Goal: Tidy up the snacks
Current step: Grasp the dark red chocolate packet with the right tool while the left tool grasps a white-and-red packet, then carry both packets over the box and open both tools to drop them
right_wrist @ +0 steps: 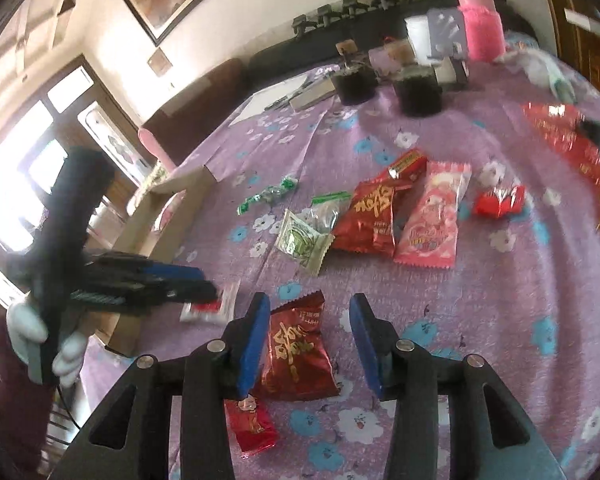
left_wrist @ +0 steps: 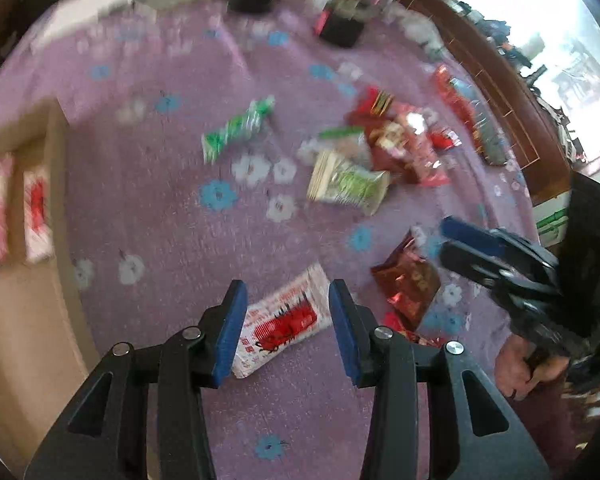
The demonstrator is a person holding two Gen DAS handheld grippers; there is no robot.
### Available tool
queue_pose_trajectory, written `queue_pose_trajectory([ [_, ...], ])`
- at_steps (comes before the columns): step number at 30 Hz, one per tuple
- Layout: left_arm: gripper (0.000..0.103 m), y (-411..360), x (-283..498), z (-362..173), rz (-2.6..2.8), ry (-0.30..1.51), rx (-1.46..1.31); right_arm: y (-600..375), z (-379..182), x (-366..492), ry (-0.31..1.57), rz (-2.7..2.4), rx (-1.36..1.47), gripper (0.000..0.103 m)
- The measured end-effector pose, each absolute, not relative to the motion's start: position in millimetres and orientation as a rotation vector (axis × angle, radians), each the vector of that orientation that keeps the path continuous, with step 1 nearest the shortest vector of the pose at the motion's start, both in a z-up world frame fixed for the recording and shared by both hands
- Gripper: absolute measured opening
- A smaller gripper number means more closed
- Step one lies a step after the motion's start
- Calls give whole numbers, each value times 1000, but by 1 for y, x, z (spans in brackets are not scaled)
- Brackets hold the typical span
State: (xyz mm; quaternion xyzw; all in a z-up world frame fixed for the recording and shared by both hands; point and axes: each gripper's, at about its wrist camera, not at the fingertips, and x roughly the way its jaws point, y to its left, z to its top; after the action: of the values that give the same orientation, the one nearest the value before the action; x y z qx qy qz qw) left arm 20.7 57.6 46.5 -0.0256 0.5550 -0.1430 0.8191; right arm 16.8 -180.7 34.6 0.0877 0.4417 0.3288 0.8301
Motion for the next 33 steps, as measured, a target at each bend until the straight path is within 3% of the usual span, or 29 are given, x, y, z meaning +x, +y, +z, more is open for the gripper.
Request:
queue_pose_trajectory([
  [1,46,55,17,53,-288,1132,-8,-182,31,18,950,695,193,45],
  [2,59,53,13,55,-283,1092,38,-181,29,19,964,690,193,45],
  [4,66,49,7,53,-293,1061,99,-180,28,16,965,707,192,45],
  [9,66,26,-10,34,-307,989,367,-167,30,5,956,750,132,56],
  [15,67,9,-11,18,-328,956,551,-154,21,1,977,763,71,56],
  [19,68,8,-6,19,-316,960,524,-149,19,-1,974,753,47,56],
  [21,60,7,-5,19,-307,988,500,-146,18,-1,974,745,30,56],
  [22,35,7,-6,19,-342,1018,459,-144,17,-2,971,743,16,56],
  [23,30,6,-8,20,-358,1041,428,-142,18,-4,962,737,-4,56],
  [26,27,-2,-23,19,-309,1011,468,-136,17,-9,938,700,-66,38],
  [33,27,37,-38,54,-331,990,179,-146,29,-12,899,670,-36,35],
])
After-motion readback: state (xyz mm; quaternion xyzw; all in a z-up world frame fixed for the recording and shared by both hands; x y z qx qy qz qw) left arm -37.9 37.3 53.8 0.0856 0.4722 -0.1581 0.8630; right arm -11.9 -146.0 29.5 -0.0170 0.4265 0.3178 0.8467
